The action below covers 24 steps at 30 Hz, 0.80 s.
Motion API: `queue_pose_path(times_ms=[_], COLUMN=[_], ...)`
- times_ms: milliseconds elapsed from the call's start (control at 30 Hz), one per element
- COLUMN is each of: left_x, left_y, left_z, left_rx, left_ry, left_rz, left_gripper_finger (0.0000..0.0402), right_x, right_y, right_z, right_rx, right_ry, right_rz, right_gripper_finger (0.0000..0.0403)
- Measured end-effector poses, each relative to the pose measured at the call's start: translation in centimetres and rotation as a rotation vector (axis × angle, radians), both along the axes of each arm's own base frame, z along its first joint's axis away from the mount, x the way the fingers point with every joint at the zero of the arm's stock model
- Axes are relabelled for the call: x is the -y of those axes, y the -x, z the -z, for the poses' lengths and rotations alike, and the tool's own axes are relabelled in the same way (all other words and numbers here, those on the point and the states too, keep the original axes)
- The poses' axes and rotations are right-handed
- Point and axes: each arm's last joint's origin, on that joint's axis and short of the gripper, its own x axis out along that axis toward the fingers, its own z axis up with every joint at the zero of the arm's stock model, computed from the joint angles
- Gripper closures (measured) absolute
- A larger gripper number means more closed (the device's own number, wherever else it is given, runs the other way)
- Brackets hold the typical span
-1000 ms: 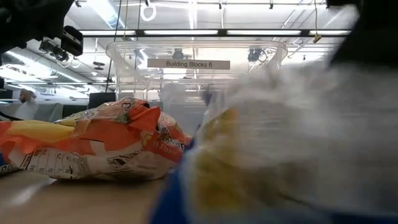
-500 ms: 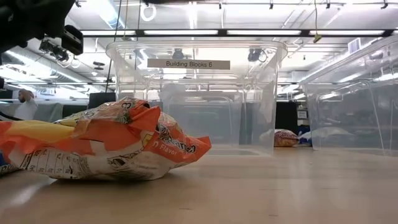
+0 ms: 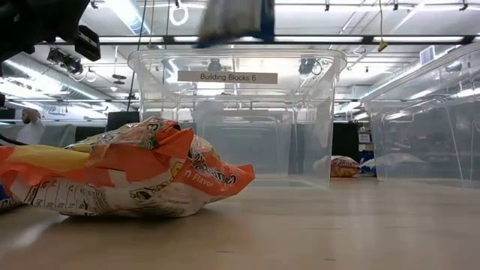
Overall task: Sort Maruchan noodles
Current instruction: Put the blue noodle pack into the bottom left transparent bin
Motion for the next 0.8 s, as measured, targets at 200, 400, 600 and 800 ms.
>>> queue_pose_path(times_ms=[200, 400, 600, 800], left_x=[-0.1, -0.2, -0.1, -0.1], left_y=[0.0, 0.0, 0.0, -0.5], left_z=[-0.1, -0.3, -0.3, 0.1], left_rx=[0.024, 0.043, 0.048, -0.005], left_ry=[-0.043, -0.058, -0.077, -0.072], left_rz=[-0.043, -0.097, -0.069, -0.085], left_gripper_finger=[0.0374, 0.0374, 0.0374, 0.0374], right_x=[0.3, 0.0, 1.8, 3.3], right_y=[0.0, -1.3, -2.8, -4.8], right_z=[2.8, 6.1, 7.8, 7.0], right_rx=[-0.017, -0.03, -0.059, -0.036], right_ry=[-0.009, -0.043, -0.09, -0.123], right_rz=[0.148, 0.175, 0.196, 0.119], right_gripper_finger=[0.04, 0.04, 0.04, 0.04])
